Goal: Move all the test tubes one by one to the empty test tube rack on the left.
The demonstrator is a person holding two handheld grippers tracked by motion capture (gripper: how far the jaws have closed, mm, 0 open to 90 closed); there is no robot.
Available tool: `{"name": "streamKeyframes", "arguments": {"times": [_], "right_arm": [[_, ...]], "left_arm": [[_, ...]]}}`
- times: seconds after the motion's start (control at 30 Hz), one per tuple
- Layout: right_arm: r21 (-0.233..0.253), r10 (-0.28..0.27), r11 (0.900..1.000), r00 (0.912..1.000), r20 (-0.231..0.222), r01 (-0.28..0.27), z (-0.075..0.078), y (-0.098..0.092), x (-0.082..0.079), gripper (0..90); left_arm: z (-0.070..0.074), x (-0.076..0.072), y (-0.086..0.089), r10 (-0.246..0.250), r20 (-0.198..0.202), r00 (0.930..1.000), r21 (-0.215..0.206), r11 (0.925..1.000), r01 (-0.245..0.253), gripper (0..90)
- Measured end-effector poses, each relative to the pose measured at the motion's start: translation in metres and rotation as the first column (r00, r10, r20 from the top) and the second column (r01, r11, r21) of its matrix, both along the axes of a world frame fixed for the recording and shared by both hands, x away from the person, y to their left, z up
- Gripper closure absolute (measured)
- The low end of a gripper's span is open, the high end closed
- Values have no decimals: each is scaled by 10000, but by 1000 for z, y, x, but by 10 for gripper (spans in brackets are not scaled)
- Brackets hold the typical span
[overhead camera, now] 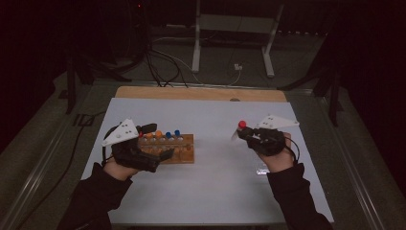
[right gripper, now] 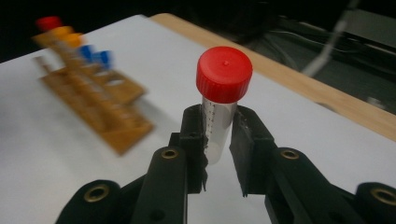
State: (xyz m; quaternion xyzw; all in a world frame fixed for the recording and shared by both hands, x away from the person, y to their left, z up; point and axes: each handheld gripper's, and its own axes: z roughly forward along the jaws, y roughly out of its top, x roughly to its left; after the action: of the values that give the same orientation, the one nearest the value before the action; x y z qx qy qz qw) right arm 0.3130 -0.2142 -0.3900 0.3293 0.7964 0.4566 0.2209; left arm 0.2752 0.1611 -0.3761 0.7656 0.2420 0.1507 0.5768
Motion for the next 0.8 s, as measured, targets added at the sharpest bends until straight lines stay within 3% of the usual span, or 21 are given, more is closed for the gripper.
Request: {"name": "streamKeyframes", "arguments": {"times": [0.1, 0.27, 0.5, 0.7, 0.8], "right_arm": [[-146, 654, 9977, 9978, -44, -655, -1, 18, -9, 751], [-188, 1644, 9862, 9862, -203, -1648, -5, 43, -23, 751], [-403, 2848, 9568, 9561, -694, -2879, -18, 76, -37, 751], [-444, 3376, 9382, 9359, -1006, -3432, -26, 93, -43, 751], [-413, 3497, 9337, 9306, -1084, -3557, -28, 96, -45, 751]], "left_arm": [[0, -3, -7, -261, -53, 9996, 75, 9996, 261, 8], [-4, -7, -19, -574, -138, 9983, 113, 9983, 576, 15], [-15, -7, -34, -763, -335, 9965, 71, 9970, 766, 85], [-26, -7, -45, -1161, -460, 9922, 165, 9930, 1170, 273], [-31, -8, -52, -1371, -445, 9896, 451, 9893, 1390, 376]]}}
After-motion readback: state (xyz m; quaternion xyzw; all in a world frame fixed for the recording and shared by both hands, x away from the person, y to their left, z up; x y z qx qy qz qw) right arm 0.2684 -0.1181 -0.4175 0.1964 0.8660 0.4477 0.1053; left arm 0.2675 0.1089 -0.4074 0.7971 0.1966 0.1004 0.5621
